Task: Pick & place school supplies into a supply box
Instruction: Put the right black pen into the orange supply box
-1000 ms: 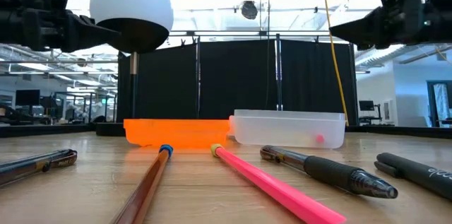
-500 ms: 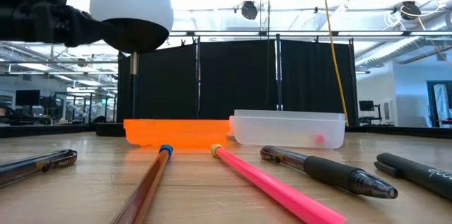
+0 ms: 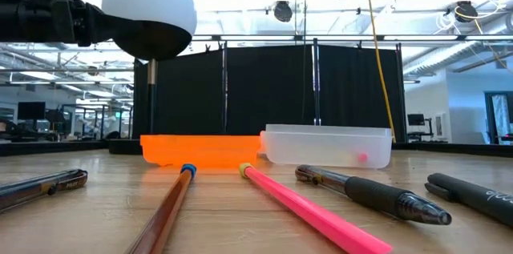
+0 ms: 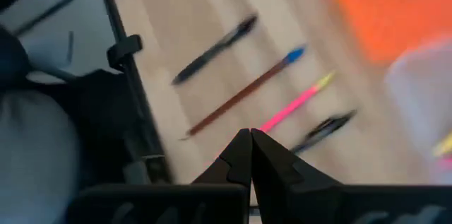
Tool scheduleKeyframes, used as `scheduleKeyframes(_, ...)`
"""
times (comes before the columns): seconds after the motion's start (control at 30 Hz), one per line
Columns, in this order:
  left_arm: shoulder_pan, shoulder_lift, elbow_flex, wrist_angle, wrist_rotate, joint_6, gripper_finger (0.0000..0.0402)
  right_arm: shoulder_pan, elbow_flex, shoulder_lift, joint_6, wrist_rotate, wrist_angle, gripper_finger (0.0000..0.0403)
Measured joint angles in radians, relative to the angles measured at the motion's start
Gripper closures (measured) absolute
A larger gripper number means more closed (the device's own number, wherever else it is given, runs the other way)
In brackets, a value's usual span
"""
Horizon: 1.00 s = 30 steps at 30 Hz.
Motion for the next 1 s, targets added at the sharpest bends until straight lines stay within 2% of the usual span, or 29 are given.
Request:
scheduleKeyframes(0.13, 0.000, 0.000, 0.000, 0.021, 0.000, -0.008, 0.0355, 0.010, -0.001, 0.103, 0.345, -0.183, -0.007, 0.0403)
scheduleKeyframes(0.23, 0.000, 0.000, 0.000, 0.028, 0.000, -0.025, 0.0355, 0.024, -0.001, 0.156, 0.513, -0.272, -0.011, 0.0403)
scheduleKeyframes(0.43, 0.000, 0.000, 0.000, 0.032, 0.000, -0.024, 0.0355, 0.054, -0.001, 0.202, 0.679, -0.250, -0.018, 0.0395)
scheduleKeyframes(0.67, 0.000, 0.000, 0.000, 0.078, 0.011, -0.024, 0.0355, 0.058, -0.007, 0.201, 0.863, -0.155, -0.083, 0.0323)
scheduleKeyframes(0.83, 0.000, 0.000, 0.000, 0.078, 0.011, -0.023, 0.0355, 0.057, -0.028, 0.201, 0.985, -0.196, -0.083, 0.0275)
scheduleKeyframes(1.0, 0.000, 0.000, 0.000, 0.078, 0.011, -0.015, 0.0355, 0.058, -0.053, 0.201, 1.041, -0.248, -0.063, 0.0267)
